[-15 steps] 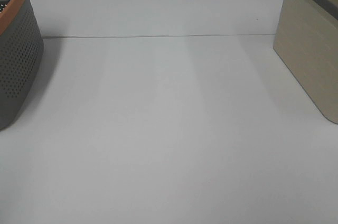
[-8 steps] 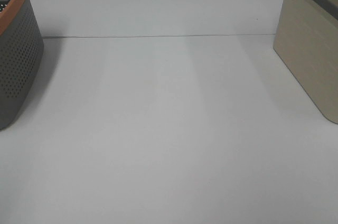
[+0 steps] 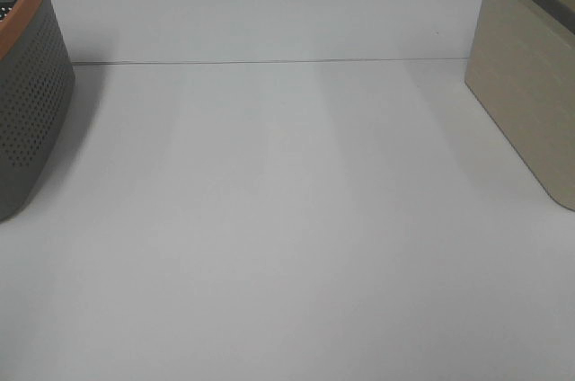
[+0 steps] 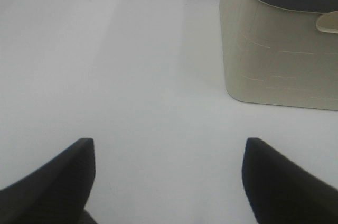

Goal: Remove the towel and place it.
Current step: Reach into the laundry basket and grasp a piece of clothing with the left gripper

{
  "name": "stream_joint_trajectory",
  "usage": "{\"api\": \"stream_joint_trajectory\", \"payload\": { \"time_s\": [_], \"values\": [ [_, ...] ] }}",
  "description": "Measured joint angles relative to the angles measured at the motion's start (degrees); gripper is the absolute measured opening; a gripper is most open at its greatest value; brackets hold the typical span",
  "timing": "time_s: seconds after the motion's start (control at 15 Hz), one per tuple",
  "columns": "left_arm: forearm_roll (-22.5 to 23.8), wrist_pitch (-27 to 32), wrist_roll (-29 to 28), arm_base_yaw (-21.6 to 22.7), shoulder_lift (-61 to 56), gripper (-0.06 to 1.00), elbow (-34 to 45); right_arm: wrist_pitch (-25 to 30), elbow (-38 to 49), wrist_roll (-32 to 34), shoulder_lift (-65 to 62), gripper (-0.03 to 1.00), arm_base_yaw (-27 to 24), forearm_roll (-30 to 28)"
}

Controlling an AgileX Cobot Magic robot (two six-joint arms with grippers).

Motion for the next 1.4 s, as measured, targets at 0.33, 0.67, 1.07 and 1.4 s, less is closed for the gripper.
{"api": "stream_joint_trajectory", "payload": {
  "time_s": [0.33,0.67,1.07,1.4],
  "values": [
    [1.03,0.00,-1.26,0.00,4.70,0.76,-6.19,0.00,0.00,0.06,0.00,0.76,0.00,0.00],
    [7.85,-3.15,-12.15,0.00,18.11,0.76,-10.89,0.00,0.00,0.11,0.00,0.76,0.00,0.00],
    [12.20,-10.94,-23.26,0.00,34.95,0.76,-18.68,0.00,0.00,0.11,0.00,0.76,0.00,0.00],
    [15.13,-22.00,-33.92,0.00,50.71,0.76,-23.26,0.00,0.00,0.11,0.00,0.76,0.00,0.00]
  ]
}}
